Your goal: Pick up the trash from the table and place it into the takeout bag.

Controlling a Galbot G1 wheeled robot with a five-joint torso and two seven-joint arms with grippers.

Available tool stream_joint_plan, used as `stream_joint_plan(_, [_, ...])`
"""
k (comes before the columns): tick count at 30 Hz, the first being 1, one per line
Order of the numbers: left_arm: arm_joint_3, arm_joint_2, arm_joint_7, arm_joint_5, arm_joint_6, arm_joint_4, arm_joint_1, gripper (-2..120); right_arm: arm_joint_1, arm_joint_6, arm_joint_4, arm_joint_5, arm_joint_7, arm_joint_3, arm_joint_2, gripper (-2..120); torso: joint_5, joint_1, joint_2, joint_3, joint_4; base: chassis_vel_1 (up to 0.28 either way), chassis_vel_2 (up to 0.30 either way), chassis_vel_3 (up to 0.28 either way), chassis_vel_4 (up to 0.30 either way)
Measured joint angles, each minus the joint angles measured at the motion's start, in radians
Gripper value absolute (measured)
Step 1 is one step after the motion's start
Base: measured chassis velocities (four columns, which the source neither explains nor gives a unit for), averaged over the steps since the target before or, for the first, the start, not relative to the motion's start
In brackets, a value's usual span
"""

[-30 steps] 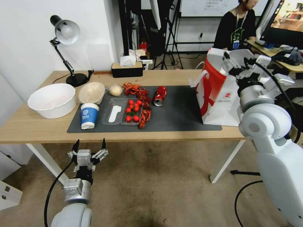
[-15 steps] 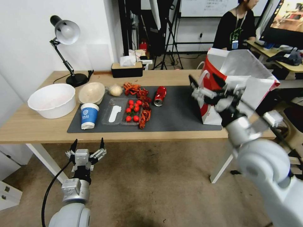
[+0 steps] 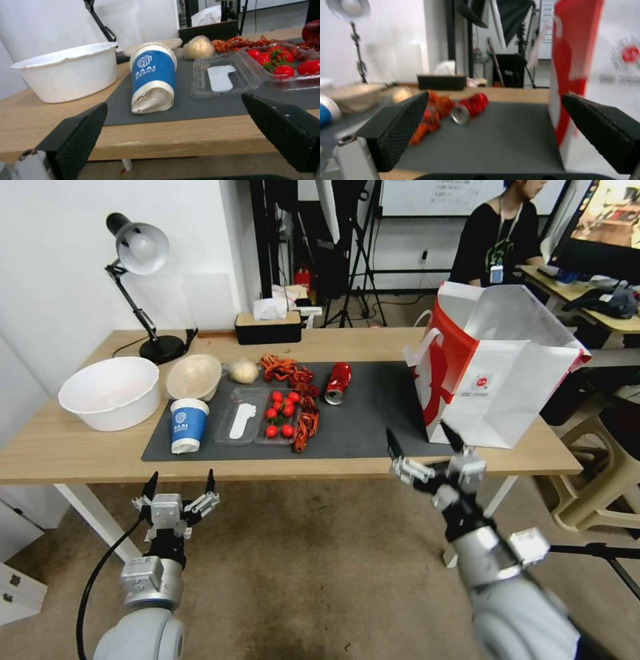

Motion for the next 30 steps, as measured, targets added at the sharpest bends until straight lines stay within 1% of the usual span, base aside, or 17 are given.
stream_joint_plan(1, [0.0,0.0,0.0,0.0,0.0,0.0,0.0,100,0.0,0.0,0.0,0.0,0.0,0.0,0.0,100,0.0,0.0,0.0,0.0,0.0,0.0,0.0,0.0,0.0])
stream_joint_plan(2, [0.0,0.003,0.0,-0.002,0.0,0.002,-0.001,100,-0.024,0.036,-0.029,-0.036,0.021,-0.01,0.015,100,-0.0005,0.0,0.0,0.0,0.0003,0.0,0.0,0.0,0.0])
stream_joint_plan(3, [0.0,0.005,0.0,-0.004,0.0,0.004,-0.002,100,-0.042,0.061,-0.055,-0.055,0.043,-0.021,0.027,100,0.0,0.0,0.0,0.0,0.0002,0.0,0.0,0.0,0.0])
stream_joint_plan(5, [0.0,0.006,0.0,-0.005,0.0,0.004,-0.002,100,-0.047,0.072,-0.066,-0.062,0.054,-0.025,0.032,100,-0.0003,0.0,0.0,0.0,0.0002,0.0,0.0,0.0,0.0])
stream_joint_plan(8, [-0.001,0.009,0.0,-0.008,-0.001,0.007,-0.003,100,-0.073,0.12,-0.118,-0.097,0.093,-0.046,0.05,100,-0.0002,0.0,0.0,0.0,0.0002,0.0,0.0,0.0,0.0])
stream_joint_plan(11, [-0.002,0.011,0.0,-0.01,-0.002,0.01,-0.004,100,-0.086,0.139,-0.145,-0.11,0.108,-0.06,0.058,100,-0.0002,0.0,0.0,0.0,0.0002,0.0,0.0,0.0,0.0])
stream_joint_plan(18, [-0.002,0.01,0.0,-0.011,-0.003,0.016,-0.007,100,-0.089,0.147,-0.176,-0.118,0.118,-0.067,0.07,100,-0.0001,0.0,0.0,0.0,0.0002,0.0,0.0,0.0,0.0])
stream_joint_plan(20, [-0.002,0.01,0.0,-0.011,-0.004,0.018,-0.007,100,-0.084,0.145,-0.179,-0.116,0.12,-0.071,0.07,100,-0.0003,0.0,0.0,0.0,0.0002,0.0,0.0,0.0,0.0])
stream_joint_plan(24, [-0.002,0.01,0.0,-0.01,-0.005,0.019,-0.007,100,-0.005,0.07,-0.164,-0.085,0.161,-0.108,0.068,100,-0.0001,0.0,0.0,0.0,0.0001,0.0,0.0,0.0,0.0])
stream_joint_plan(25, [-0.002,0.01,0.0,-0.01,-0.005,0.019,-0.007,100,-0.005,0.07,-0.164,-0.085,0.161,-0.108,0.068,100,-0.0001,0.0,0.0,0.0,0.0001,0.0,0.0,0.0,0.0])
stream_joint_plan(28, [-0.002,0.008,0.0,-0.01,-0.006,0.019,-0.006,100,0.061,0.013,-0.154,-0.059,0.181,-0.126,0.066,100,0.0,0.0,0.0,0.0,0.0002,0.0,0.0,0.0,0.0])
stream_joint_plan(29, [-0.002,0.008,0.0,-0.01,-0.006,0.019,-0.006,100,0.061,0.013,-0.154,-0.059,0.181,-0.126,0.066,100,0.0,0.0,0.0,0.0,0.0002,0.0,0.0,0.0,0.0])
stream_joint_plan(30, [-0.002,0.007,0.0,-0.009,-0.006,0.018,-0.005,100,0.095,-0.016,-0.148,-0.044,0.188,-0.133,0.063,100,-0.0001,0.0,0.0,0.0,0.0003,0.0,0.0,0.0,0.0])
